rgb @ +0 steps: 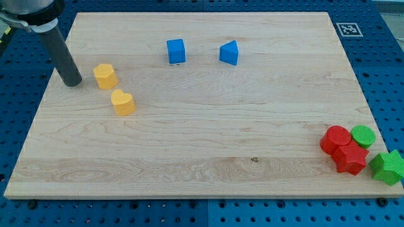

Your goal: Push the yellow heart right and a bit up

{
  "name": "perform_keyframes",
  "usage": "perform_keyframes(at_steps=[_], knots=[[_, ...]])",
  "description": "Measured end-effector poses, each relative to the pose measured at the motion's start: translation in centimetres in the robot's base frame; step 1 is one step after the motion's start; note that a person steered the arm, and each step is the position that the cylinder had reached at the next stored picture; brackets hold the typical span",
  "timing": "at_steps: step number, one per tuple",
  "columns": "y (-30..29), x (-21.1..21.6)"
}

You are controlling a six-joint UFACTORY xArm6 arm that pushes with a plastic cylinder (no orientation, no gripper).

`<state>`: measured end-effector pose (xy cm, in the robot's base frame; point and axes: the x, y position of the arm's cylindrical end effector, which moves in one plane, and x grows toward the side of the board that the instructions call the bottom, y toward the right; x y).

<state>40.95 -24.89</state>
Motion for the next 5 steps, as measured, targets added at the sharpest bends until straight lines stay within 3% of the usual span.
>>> perform_keyframes(at_steps=[3, 5], knots=[[6.7, -0.7], [-0.3, -0.4]])
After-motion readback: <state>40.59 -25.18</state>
